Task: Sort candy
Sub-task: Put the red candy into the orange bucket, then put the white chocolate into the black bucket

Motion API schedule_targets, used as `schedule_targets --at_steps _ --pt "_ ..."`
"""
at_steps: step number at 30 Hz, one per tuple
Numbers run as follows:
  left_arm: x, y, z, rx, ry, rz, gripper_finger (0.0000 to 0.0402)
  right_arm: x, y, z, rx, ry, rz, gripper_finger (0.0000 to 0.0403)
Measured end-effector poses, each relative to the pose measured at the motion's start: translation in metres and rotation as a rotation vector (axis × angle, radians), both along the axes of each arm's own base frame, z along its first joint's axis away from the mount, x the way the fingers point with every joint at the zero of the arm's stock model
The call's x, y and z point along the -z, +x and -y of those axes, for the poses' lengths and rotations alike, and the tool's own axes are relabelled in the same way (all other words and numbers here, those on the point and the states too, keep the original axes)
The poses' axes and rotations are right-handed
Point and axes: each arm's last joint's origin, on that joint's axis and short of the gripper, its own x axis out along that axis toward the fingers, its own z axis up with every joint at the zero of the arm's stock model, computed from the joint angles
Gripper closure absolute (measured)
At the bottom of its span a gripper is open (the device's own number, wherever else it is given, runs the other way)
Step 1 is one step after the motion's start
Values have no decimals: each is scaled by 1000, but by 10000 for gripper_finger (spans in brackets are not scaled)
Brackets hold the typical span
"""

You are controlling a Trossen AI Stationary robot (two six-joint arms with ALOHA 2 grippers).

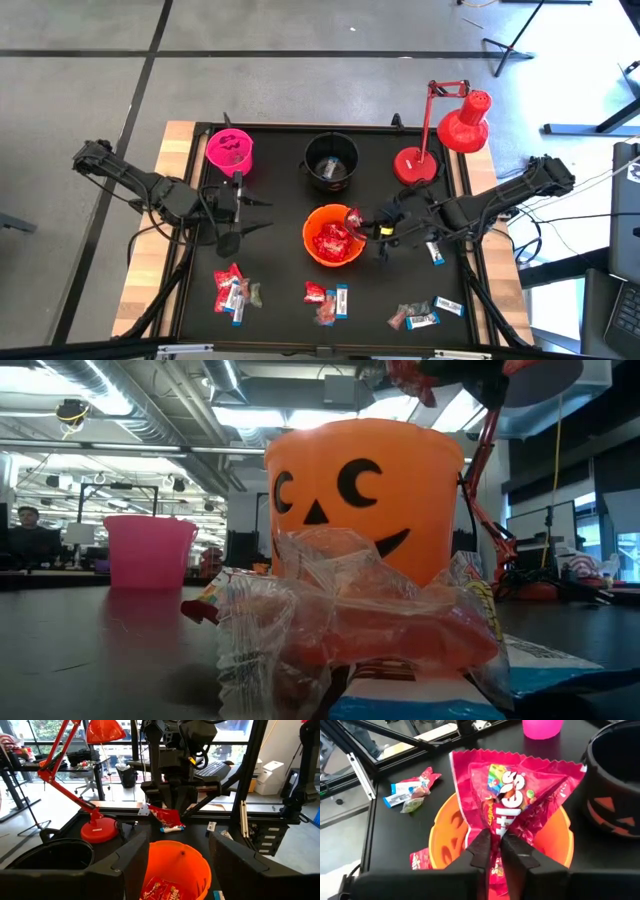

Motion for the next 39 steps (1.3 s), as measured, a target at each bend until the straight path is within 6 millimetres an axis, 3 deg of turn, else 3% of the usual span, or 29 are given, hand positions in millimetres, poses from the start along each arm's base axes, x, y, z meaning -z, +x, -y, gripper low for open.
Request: schedule_targets --at_steps 11,16,19,25,29,39 --pt "0 0 0 2 -23 1 205 -3 1 -2 -59 9 4 227" --pt "0 0 0 4 -27 1 205 -16 -10 -5 -104 36 -149 201" --pt "0 0 0 0 -53 3 205 -13 -25 -9 -43 40 -275 199" --pt "0 0 0 -6 -99 6 205 12 -69 -11 244 180 -669 199" --pt "0 0 0 -6 -102 7 205 31 -93 -14 399 207 -844 198" --pt "0 0 0 -6 -102 7 205 86 -108 -16 448 275 -940 198"
